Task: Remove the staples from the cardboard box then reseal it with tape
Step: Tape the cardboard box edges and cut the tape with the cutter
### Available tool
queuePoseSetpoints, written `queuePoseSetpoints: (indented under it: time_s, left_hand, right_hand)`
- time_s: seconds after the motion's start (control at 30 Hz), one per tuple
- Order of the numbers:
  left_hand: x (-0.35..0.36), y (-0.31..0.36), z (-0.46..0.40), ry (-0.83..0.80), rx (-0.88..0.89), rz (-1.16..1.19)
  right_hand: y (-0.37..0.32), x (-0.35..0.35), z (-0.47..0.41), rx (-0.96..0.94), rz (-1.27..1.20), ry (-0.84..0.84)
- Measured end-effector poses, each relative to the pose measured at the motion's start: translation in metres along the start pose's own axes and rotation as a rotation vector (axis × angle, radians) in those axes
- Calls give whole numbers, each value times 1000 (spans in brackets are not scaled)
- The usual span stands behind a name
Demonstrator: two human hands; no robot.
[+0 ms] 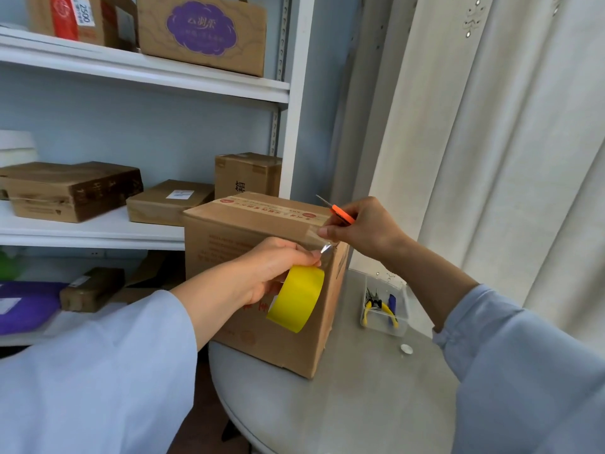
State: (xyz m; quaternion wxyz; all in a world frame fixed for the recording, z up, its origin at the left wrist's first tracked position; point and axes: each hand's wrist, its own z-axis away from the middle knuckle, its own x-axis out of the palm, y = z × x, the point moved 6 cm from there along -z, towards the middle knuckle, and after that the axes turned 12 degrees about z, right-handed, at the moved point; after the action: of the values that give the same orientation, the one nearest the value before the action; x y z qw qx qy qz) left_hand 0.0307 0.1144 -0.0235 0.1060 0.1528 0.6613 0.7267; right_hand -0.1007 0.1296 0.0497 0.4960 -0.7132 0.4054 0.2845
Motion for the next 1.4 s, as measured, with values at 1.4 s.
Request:
queuePoseSetpoints:
  time_s: [1.4]
  left_hand:
    - [4, -4, -37, -30, -384, -19]
  right_hand:
    - [40, 15, -49, 143, 0, -323]
